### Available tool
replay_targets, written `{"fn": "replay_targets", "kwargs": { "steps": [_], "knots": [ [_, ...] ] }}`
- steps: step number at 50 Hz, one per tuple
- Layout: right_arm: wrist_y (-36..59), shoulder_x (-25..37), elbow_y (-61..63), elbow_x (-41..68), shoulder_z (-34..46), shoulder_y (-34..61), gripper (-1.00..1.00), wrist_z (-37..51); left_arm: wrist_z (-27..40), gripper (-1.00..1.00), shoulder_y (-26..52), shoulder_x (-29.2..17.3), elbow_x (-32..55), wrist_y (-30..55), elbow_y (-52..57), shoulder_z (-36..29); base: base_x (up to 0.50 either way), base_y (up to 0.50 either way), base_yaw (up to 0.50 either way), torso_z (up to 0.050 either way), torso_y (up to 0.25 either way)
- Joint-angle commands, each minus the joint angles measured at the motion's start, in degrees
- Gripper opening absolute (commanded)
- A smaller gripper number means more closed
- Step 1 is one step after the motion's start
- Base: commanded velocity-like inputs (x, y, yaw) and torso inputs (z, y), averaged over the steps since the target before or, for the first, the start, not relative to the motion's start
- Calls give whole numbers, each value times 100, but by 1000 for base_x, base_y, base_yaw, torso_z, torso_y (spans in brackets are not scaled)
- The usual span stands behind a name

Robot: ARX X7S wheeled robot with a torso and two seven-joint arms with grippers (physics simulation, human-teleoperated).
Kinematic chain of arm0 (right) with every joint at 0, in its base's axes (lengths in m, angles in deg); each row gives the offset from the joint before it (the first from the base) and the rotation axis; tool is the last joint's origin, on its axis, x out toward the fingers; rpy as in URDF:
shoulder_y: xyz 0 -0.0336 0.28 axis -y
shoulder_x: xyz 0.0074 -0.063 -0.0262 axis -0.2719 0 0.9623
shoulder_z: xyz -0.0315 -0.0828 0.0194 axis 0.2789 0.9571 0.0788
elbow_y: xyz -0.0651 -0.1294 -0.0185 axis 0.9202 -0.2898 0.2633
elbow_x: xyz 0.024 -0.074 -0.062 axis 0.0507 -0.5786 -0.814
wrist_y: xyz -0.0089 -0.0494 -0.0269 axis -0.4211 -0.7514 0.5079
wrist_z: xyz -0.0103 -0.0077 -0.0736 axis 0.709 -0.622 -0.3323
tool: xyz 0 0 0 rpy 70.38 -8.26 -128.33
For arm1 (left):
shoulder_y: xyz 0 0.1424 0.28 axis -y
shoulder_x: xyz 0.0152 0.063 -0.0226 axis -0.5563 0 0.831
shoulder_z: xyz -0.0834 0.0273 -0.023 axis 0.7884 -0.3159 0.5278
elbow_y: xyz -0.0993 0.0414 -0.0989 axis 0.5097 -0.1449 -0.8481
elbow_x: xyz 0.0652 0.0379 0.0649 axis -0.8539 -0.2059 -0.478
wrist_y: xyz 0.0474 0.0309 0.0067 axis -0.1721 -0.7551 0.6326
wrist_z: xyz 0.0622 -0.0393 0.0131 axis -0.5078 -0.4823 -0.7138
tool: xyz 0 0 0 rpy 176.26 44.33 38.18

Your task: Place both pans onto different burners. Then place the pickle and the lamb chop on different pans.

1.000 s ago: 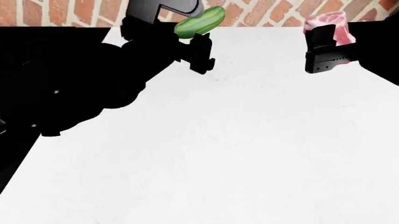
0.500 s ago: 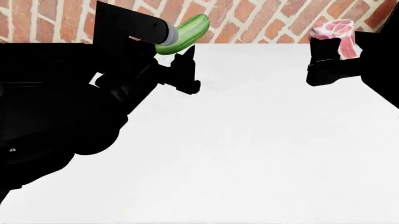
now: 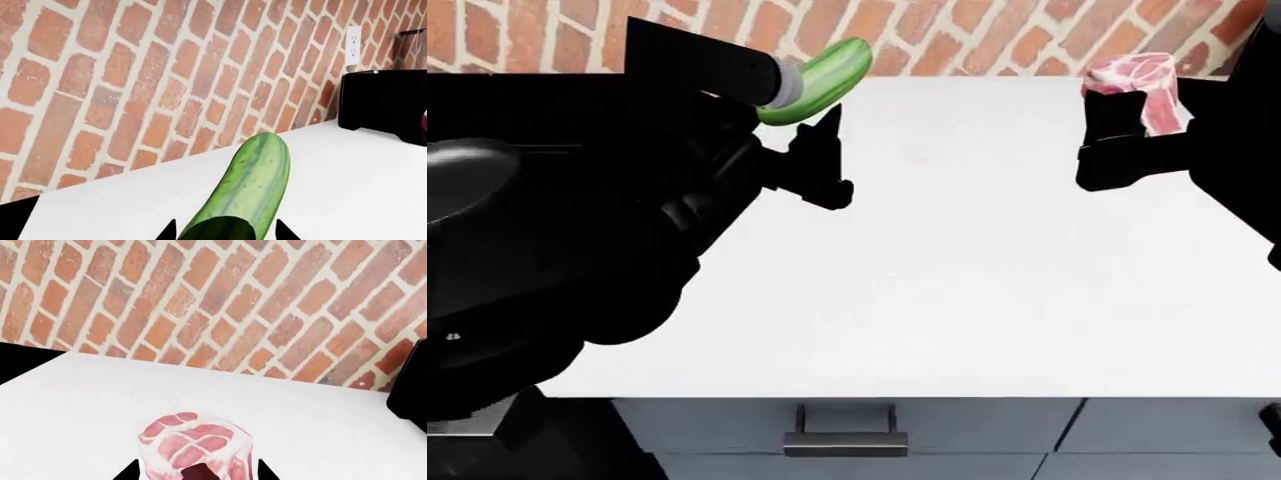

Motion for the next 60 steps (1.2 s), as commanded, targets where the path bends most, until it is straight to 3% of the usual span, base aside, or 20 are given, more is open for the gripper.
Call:
{"fn": "replay_targets", "kwargs": {
  "steps": [1, 11, 60],
  "knots": [
    [-310, 35, 16, -135, 118, -124, -100, -93, -79, -100, -50, -2, -27, -226, -146, 6, -500, 406, 0, 0, 0],
    [-323, 94, 23, -62, 90, -132, -100, -81, -10, -100, 13, -3, 8, -150, -63, 23, -423, 456, 0, 0, 0],
    [-292, 166, 81, -26, 186, 25, -100, -37, 178, -100, 136, -22, 50, 66, 66, 80, -1, 500, 0, 0, 0]
  ]
}}
